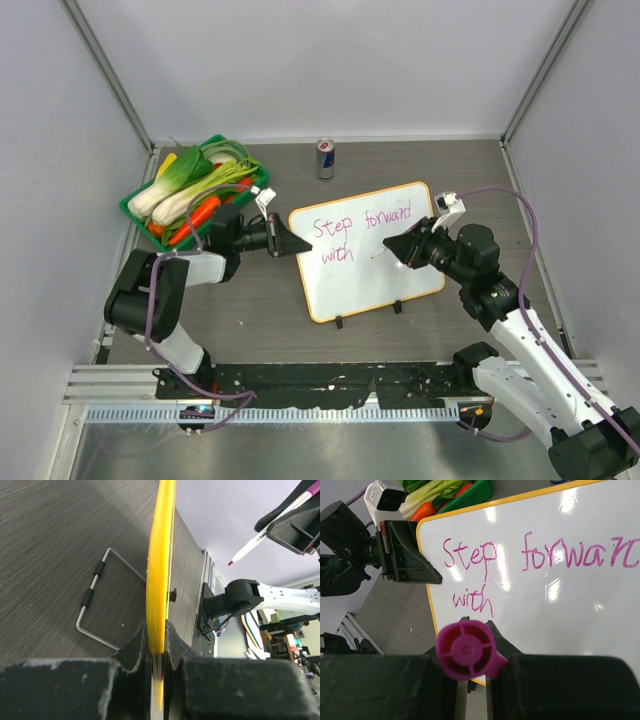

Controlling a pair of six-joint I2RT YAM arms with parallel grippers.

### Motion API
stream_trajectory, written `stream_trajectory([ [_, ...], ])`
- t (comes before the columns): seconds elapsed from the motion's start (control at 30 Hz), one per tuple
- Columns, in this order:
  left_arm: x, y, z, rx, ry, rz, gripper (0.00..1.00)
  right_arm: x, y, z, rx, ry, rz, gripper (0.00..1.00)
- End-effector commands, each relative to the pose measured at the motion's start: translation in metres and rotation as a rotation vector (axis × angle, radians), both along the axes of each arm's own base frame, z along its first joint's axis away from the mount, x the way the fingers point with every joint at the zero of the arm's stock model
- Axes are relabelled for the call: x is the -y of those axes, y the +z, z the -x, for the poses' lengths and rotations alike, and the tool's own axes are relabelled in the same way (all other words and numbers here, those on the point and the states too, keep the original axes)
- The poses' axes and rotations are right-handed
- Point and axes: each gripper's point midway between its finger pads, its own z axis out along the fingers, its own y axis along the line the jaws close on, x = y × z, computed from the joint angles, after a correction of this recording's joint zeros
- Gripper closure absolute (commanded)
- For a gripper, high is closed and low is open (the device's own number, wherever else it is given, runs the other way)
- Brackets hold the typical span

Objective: Write a sentence on the whiteboard

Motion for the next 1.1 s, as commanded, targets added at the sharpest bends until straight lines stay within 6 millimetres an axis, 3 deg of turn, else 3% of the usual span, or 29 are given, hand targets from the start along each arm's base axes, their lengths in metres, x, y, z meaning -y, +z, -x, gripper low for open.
stream_trajectory([
  [0.0, -0.01, -0.028, 0.017, 0.023, -0.027, -0.114, 1.0, 0.004, 0.033, -0.006, 0.11, -0.02, -0.001, 0.99],
  [0.3, 0.004, -0.044, 0.043, 0.05, -0.085, -0.258, 1.0, 0.008, 0.03, -0.01, 0.121, -0.037, 0.029, 0.99],
  [0.77, -0.003, -0.045, 0.037, 0.091, -0.009, -0.301, 1.0, 0.008, 0.01, -0.017, 0.123, -0.04, 0.05, 0.99],
  [1.07, -0.002, -0.046, 0.036, 0.082, -0.008, -0.297, 1.0, 0.007, 0.014, -0.033, 0.166, -0.095, 0.036, 0.98],
])
